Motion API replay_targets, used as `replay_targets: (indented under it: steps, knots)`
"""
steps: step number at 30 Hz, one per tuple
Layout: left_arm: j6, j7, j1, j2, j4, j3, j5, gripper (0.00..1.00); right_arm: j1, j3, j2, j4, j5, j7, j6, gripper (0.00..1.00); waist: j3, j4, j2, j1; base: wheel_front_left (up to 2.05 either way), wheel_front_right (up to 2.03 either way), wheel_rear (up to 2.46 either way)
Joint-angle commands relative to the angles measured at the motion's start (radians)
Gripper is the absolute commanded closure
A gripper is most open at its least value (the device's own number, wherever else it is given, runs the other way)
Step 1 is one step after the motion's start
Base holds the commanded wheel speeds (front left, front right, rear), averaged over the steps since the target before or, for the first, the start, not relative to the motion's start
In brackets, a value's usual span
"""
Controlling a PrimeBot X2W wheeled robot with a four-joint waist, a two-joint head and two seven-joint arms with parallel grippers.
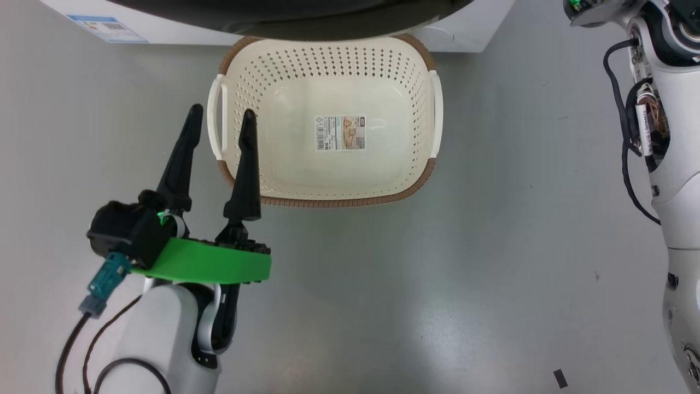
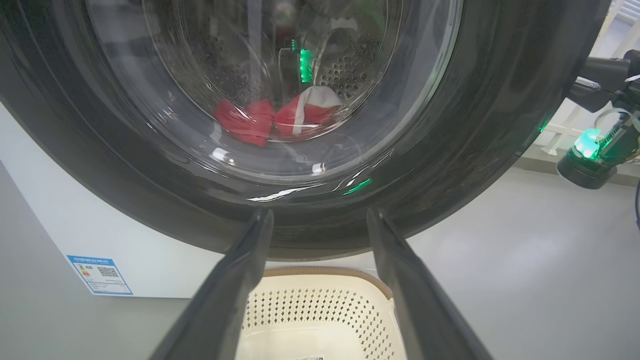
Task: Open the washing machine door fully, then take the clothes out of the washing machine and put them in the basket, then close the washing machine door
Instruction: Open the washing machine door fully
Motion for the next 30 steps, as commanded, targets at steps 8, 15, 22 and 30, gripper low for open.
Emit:
replay_targets:
  steps: [8, 15, 22, 30]
  knots:
    - [0.010, -0.008, 0.004, 0.020, -0.001, 0.039, 0.017, 0.00, 0.038, 0.039, 0.052, -0.041, 0.006, 0.032, 0.001, 1.00, -0.035, -0.004, -0.0001, -0.0001, 0.00, 0.00, 0.00]
    - [0.009, -0.008, 0.016, 0.020, 0.012, 0.053, 0.027, 0.00, 0.076, 0.054, 0.054, -0.055, 0.009, 0.049, 0.001, 1.00, -0.063, -0.011, -0.0001, -0.0001, 0.00, 0.00, 0.00]
    - [0.012, -0.008, 0.033, 0.020, 0.033, 0.059, 0.033, 0.00, 0.131, 0.074, 0.057, -0.066, 0.011, 0.064, 0.001, 1.00, -0.107, -0.022, -0.0001, -0.0001, 0.00, 0.00, 0.00]
    - [0.003, -0.008, 0.056, 0.020, 0.035, 0.067, 0.031, 0.00, 0.200, 0.110, 0.061, -0.072, 0.014, 0.090, 0.001, 1.00, -0.162, -0.032, -0.0001, -0.0001, 0.00, 0.00, 0.00]
